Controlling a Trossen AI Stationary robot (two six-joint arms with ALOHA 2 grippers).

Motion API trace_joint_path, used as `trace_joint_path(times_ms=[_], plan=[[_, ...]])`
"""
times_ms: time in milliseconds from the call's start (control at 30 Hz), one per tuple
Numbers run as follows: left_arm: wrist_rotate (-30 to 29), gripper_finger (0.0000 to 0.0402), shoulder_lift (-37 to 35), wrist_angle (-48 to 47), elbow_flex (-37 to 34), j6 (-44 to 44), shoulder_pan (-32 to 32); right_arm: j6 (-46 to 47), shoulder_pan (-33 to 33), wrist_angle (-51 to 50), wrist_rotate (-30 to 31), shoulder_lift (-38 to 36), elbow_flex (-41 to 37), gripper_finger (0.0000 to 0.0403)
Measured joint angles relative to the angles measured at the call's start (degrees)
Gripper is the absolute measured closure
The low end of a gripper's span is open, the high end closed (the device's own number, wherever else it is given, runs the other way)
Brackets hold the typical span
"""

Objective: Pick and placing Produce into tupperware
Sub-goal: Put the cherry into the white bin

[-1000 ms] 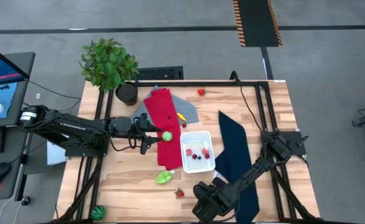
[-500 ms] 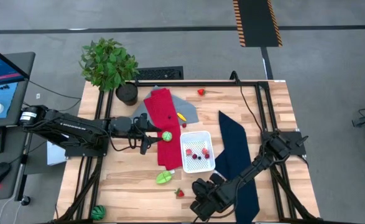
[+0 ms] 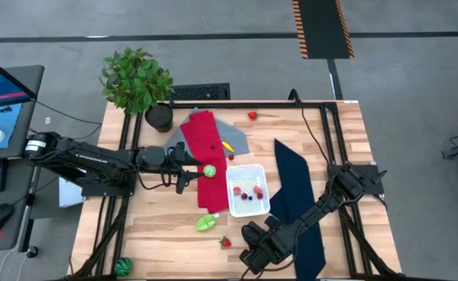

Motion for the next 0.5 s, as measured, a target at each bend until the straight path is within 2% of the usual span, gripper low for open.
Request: trace_joint_path(times_ms=[267,367,500], plan=[[0.0,0.0205,0.0,0.0,0.0,0.0,0.0,1.8,0.5,0.7,-0.1,0.1,0.6,0.0393],[0.0,0.0205,0.0,0.0,0.0,0.1,0.0,0.7,0.9,1.2,-0.7,0.3,3.2,0.039],[0.0,0.0205,0.0,0.0,0.0,0.1,0.0,-2.9,1.4,0.8,1.4,0.3,8.1,0.0393]])
